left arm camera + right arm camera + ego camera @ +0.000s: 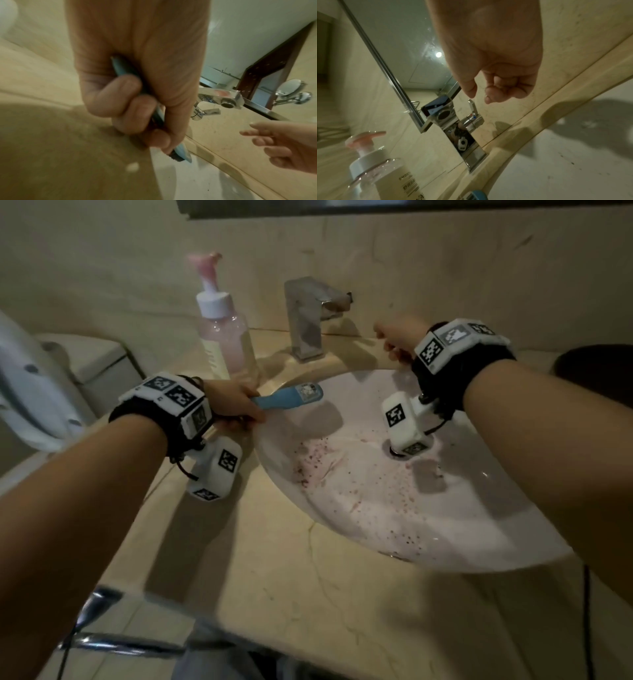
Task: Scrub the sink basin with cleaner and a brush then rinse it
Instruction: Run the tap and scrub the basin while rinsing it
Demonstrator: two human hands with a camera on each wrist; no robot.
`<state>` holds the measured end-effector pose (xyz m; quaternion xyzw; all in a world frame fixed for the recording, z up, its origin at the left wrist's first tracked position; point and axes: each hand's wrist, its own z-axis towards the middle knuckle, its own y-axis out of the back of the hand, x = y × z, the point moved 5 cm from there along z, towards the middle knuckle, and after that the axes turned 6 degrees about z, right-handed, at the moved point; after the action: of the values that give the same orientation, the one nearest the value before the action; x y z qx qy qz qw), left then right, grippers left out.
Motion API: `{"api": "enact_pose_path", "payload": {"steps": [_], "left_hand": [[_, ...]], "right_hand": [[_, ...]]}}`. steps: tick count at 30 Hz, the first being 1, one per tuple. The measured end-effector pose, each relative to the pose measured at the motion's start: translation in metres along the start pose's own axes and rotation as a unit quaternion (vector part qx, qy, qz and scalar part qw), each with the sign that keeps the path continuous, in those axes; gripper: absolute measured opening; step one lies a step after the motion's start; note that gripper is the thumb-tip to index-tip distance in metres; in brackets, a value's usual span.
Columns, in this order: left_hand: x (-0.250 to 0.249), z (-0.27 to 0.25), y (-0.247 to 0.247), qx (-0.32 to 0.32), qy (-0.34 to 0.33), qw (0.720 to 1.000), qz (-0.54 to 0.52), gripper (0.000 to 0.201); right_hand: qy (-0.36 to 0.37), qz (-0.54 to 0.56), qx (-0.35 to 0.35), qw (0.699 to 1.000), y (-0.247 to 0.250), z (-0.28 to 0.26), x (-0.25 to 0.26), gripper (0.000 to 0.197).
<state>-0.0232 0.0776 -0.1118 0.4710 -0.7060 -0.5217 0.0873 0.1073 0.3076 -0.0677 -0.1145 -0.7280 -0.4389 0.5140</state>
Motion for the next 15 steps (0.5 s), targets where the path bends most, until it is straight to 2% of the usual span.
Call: {"api": "enact_pose_path", "payload": {"steps": [3, 5, 8, 12, 15], "left_hand": [[0.004, 0.007, 0.001, -0.009, 0.01, 1.0, -0.017, 0.025], [0.006, 0.007, 0.001, -0.01, 0.02, 0.999, -0.027, 0.022], [0.005, 0.006, 0.0, -0.008, 0.026, 0.998, -0.051, 0.016], [0.003, 0.005, -0.002, 0.012, 0.04, 0.997, -0.063, 0.03], [0.003, 0.008, -0.001, 0.021, 0.053, 0.997, -0.051, 0.029]], "right_hand": [[0.057, -0.008, -0.024, 0.998, -0.01, 0.008, 0.019, 0.03], [0.083, -0.012, -0.031, 0.996, -0.016, 0.013, 0.03, 0.029], [0.093, -0.012, -0.05, 0.994, -0.022, 0.025, 0.035, 0.026], [0.102, 0.029, -0.081, 0.991, -0.025, 0.034, 0.037, 0.031], [0.107, 0.07, -0.093, 0.987, -0.024, 0.038, 0.039, 0.03]]}}
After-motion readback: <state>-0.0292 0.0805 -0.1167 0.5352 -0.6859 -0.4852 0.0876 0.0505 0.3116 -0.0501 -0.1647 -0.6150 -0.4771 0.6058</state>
